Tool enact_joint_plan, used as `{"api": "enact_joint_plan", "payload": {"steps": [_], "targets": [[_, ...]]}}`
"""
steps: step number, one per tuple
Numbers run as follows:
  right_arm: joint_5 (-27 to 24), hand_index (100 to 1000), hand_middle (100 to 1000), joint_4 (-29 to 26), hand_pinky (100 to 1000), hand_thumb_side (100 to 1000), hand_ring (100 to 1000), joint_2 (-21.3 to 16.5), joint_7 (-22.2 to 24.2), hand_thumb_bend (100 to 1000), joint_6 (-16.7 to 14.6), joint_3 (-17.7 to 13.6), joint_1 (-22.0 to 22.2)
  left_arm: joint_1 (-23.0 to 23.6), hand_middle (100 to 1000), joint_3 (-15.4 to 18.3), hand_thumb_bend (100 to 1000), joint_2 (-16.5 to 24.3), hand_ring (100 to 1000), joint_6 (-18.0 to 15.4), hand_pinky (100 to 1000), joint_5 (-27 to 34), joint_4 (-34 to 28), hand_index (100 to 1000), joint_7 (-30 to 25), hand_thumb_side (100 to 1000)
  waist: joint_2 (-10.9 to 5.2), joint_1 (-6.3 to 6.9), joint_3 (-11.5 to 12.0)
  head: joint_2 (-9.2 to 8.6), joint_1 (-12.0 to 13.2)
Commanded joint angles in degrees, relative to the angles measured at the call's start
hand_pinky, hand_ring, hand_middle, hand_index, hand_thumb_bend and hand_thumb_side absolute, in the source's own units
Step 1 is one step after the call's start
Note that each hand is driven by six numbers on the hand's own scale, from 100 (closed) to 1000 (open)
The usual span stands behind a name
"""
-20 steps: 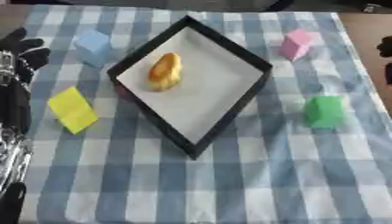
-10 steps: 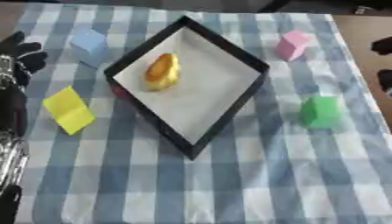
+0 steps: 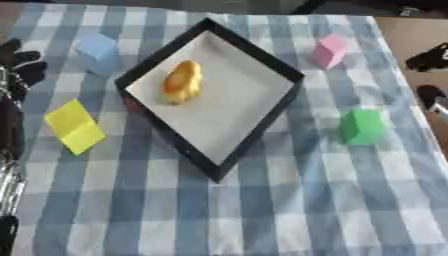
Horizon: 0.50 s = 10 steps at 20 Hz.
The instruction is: Pick up objects on the table and place them in the box.
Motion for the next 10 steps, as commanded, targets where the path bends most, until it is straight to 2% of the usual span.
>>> {"api": "enact_joint_plan", "payload": {"steps": [1, 6, 10], "targets": [[0.35, 898, 814, 1.22, 876, 651, 848, -2.68, 2.21, 100, -0.29, 1.13, -1.87, -0.42, 713, 0.09, 119, 1.41, 759, -0.06, 839, -0.26, -0.7, 893, -0.15, 858, -1.9, -0.72, 0.25, -0.09, -0.62], [0.04, 891, 813, 2.63, 886, 552, 858, -1.64, 5.85, 100, -1.5, 3.25, -4.03, -0.64, 712, 0.02, 120, 1.21, 759, -0.03, 839, -0.13, -0.77, 893, -0.18, 858, -1.78, -0.72, 0.81, -0.09, -0.85], [-0.05, 895, 817, 4.22, 898, 457, 869, -0.52, 8.1, 209, -1.89, 4.26, -5.85, -0.8, 711, -0.1, 121, 1.06, 759, -0.03, 839, -0.08, -0.79, 893, -0.32, 857, -1.7, -0.67, 1.16, -0.09, -0.98]]}}
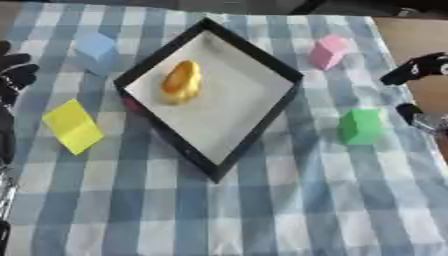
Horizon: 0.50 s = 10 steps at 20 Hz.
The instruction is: Pick up objects on the table and place them in the box.
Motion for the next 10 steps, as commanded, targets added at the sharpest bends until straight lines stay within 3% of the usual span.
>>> {"api": "enact_joint_plan", "payload": {"steps": [1, 6, 10], "targets": [[-0.14, 896, 817, 1.3, 901, 431, 870, -0.52, 2.02, 234, -0.42, 0.2, -1.47, -0.79, 711, -0.06, 121, 1.03, 759, -0.05, 839, -0.06, -0.78, 893, -0.27, 857, -1.69, -0.6, 0.17, -0.09, -0.19], [0.87, 901, 820, 3.41, 916, 305, 880, 0.97, 4.71, 346, -0.92, 1.31, -2.74, -1.0, 712, -0.11, 121, 0.89, 760, -0.06, 840, 0.03, -0.84, 894, -0.33, 856, -1.59, -0.55, 0.51, -0.09, -0.5], [2.18, 906, 822, 5.29, 922, 277, 885, 2.44, 6.17, 372, -1.13, 2.21, -3.63, -1.19, 712, -0.09, 121, 0.79, 760, -0.07, 840, 0.14, -0.91, 894, -0.3, 856, -1.48, -0.49, 0.78, -0.09, -0.78]]}}
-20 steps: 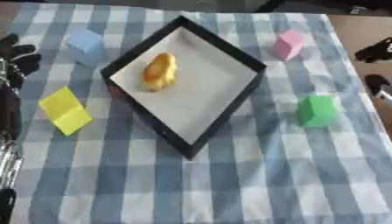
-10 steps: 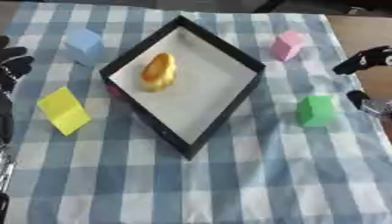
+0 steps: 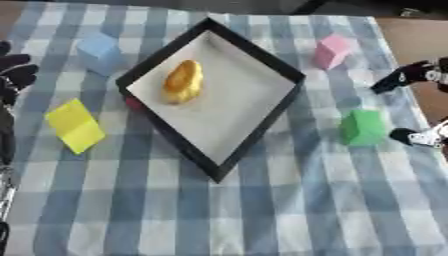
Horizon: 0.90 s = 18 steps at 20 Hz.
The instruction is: Pick up objects on the table and place them in the box.
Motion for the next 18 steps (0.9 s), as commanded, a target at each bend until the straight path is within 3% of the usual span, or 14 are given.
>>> {"api": "enact_joint_plan", "payload": {"steps": [1, 6, 18], "targets": [[1.12, 907, 823, 1.44, 925, 271, 887, -0.29, 0.98, 380, -0.14, -0.01, -1.25, -0.8, 711, 0.19, 121, 0.81, 761, -0.08, 840, 0.13, -0.89, 894, -0.12, 857, -1.44, -0.48, 0.13, -0.09, -0.25], [2.72, 911, 823, 4.73, 927, 334, 889, 1.61, 1.17, 367, 0.12, 0.77, -2.36, -1.12, 710, 0.17, 121, 0.59, 760, -0.06, 840, 0.2, -0.93, 894, -0.19, 856, -1.09, -0.35, 0.47, -0.09, -0.34], [6.5, 909, 815, 11.51, 925, 363, 885, 4.97, -1.02, 347, -0.14, 0.99, -3.88, -1.85, 709, 0.17, 120, 0.24, 761, -0.05, 840, 0.28, -1.13, 893, -0.3, 857, 0.13, 0.08, 1.01, -0.09, -0.74]]}}
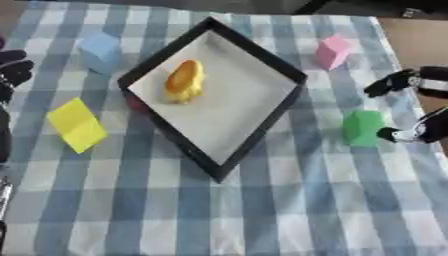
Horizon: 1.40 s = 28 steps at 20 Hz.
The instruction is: Pick up objects on the table and place them in the box.
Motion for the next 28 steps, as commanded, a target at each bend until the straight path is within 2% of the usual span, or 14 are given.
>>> {"api": "enact_joint_plan", "payload": {"steps": [1, 10, 23, 28], "targets": [[0.91, 910, 816, 1.5, 926, 369, 886, -0.59, -0.19, 345, -0.37, -0.45, -0.79, -0.83, 708, 0.21, 120, 0.68, 761, -0.13, 840, 0.08, -1.13, 893, -0.15, 857, 0.17, 0.1, 0.12, -0.09, -0.15], [0.17, 913, 821, 3.22, 933, 399, 891, 0.56, 1.29, 347, -1.36, -0.19, -0.82, -1.31, 708, 0.23, 120, 0.59, 761, -0.12, 840, 0.13, -1.28, 893, -0.23, 857, 0.72, 0.12, 0.43, -0.09, 0.05], [3.05, 885, 782, 7.66, 919, 375, 862, 2.77, 1.29, 386, -2.36, 0.06, -1.5, -1.87, 699, 0.04, 117, 0.49, 761, -0.03, 840, 0.19, -1.4, 889, -0.5, 855, 1.29, 0.2, 0.83, -0.09, 0.17], [3.64, 879, 775, 8.29, 915, 339, 856, 3.38, 1.74, 402, -2.44, 0.43, -1.62, -2.1, 698, -0.12, 118, 0.42, 762, 0.0, 841, 0.21, -1.43, 889, -0.7, 855, 1.38, 0.19, 1.01, -0.09, 0.21]]}}
